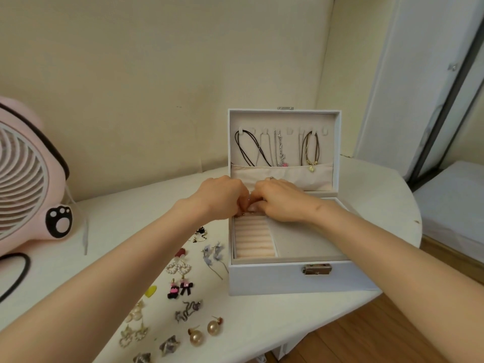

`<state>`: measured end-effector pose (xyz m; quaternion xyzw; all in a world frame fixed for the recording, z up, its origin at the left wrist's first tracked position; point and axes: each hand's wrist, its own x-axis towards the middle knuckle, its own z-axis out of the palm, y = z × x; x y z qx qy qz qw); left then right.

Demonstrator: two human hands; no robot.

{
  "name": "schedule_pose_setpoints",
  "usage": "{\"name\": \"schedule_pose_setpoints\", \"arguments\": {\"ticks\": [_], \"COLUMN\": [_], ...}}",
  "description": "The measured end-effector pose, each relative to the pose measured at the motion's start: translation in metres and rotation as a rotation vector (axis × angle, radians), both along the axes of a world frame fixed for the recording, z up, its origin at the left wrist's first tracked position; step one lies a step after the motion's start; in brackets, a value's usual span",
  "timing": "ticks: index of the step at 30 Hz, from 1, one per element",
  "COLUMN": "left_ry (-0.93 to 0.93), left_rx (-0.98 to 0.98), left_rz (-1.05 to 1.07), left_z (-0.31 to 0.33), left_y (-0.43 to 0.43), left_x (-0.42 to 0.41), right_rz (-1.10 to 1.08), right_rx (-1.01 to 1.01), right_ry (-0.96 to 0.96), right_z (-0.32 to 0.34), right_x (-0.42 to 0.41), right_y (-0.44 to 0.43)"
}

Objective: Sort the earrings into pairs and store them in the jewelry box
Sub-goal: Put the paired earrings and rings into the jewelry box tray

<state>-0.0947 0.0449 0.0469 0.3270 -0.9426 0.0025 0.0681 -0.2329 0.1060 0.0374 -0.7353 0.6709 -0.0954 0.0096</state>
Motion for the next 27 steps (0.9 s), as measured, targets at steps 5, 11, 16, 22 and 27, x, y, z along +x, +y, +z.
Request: {"name": "schedule_pose_setpoints", "arguments": {"ticks": [5,11,16,22,27], "left_ry": [0.03,0.088,0.156,0.201,0.197], "left_rx": [0.003,-0.075,-0.146,-0.174,-0.267], "left_rz": [0.019,0.036,0.082,0.049,0.015], "left_z": [-0.004,-0.011,-0.016,-0.012,-0.007], "left_y": [-0.001,0.005,0.006,0.005,0.005], "left_x": [0.0,-0.001,-0.004,0.002,0.009], "right_rz": [-0.048,-0.067,-0.09,-0.112,-0.122], "right_rx": [-0.026,-0.08,-0.121,-0.115,-0.106], "right_ry": [-0.119,-0.247,-0.387,-0.398,-0.384], "right_z": [-0.002,-0.005,-0.004,-0.003,-0.005], "right_x": [0.001,-0.009,-0.013,-0.015,-0.014], "right_y": [0.0,0.006,0.008,0.011,0.008]}}
